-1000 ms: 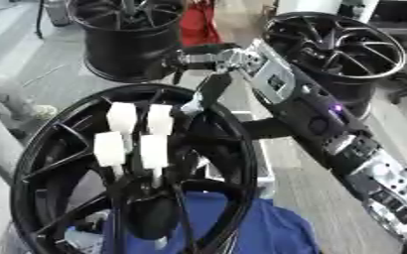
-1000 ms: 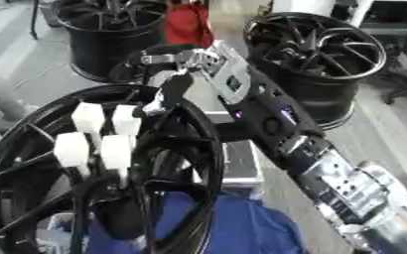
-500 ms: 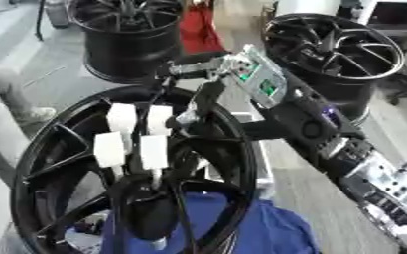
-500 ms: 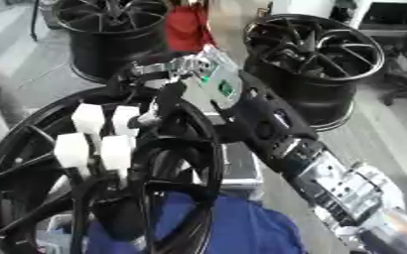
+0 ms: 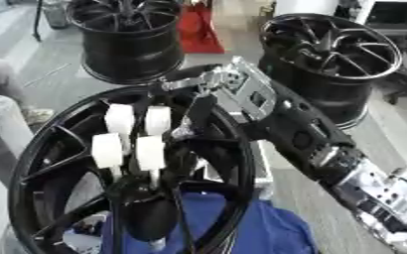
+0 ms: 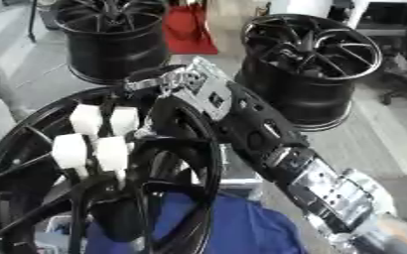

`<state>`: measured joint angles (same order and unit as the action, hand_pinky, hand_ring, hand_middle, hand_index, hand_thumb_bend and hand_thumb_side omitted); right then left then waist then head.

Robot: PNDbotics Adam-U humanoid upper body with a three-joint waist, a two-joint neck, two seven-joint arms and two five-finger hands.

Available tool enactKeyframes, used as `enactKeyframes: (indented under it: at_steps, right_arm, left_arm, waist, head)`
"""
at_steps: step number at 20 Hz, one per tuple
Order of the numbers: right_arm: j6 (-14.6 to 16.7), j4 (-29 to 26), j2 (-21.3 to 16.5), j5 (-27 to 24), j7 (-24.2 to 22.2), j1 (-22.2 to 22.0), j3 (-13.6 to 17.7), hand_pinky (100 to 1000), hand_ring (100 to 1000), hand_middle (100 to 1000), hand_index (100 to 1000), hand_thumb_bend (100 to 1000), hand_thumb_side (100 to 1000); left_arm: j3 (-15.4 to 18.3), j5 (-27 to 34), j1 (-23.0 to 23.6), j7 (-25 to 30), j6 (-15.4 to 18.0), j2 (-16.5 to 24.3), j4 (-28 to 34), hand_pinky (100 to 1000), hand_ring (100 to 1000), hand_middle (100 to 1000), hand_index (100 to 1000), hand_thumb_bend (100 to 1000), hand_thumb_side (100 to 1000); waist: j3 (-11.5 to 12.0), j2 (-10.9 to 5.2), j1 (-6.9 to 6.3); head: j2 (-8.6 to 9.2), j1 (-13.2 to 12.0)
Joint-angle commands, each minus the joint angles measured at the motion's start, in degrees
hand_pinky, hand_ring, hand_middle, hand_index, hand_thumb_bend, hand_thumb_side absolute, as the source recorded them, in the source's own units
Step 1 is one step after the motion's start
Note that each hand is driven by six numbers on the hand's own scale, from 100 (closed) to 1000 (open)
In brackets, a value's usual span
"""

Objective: Pull the pin out of the wheel hub.

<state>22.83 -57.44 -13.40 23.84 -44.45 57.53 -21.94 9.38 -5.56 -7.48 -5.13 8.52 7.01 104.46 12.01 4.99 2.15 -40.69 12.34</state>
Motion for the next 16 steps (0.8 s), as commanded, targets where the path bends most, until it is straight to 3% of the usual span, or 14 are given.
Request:
enactKeyframes:
  at_steps: [1,6,8,12,16]
  right_arm:
    - [2.04,0.34,0.28,0.77,-1.35,0.79,0.16,656,805,775,860,342,282]
    - [2.14,0.85,0.54,0.80,0.27,0.86,0.54,523,707,707,802,235,188]
    - [2.00,0.74,0.42,0.75,1.42,1.04,0.71,454,633,638,753,103,100]
    - [1.57,-0.49,-0.19,0.10,3.65,1.82,0.94,356,552,549,677,100,100]
    - [0.76,-2.84,-1.39,-1.06,4.44,3.18,1.03,308,518,517,649,100,100]
  left_arm:
    - [-0.03,0.16,-0.66,0.12,0.09,0.81,0.91,574,637,624,802,437,478]
    - [-0.04,0.16,-0.69,0.15,0.09,0.77,0.89,575,636,624,802,436,479]
    - [-0.03,0.17,-0.67,0.14,0.09,0.78,0.88,575,636,624,802,435,480]
    - [-0.04,0.17,-0.68,0.18,0.09,0.79,0.84,576,636,624,803,436,479]
    - [-0.04,0.15,-0.66,0.20,0.07,0.86,0.79,576,636,624,803,437,478]
  waist:
    - [0.08,-0.59,-0.36]
    - [0.17,-0.57,-0.29]
    - [0.18,-0.59,-0.26]
    - [0.15,-0.68,-0.22]
    - [0.01,-0.95,-0.16]
  head:
    - [0.75,0.25]
    - [0.85,0.32]
    - [0.85,0.36]
    - [0.88,0.35]
    - [0.73,0.36]
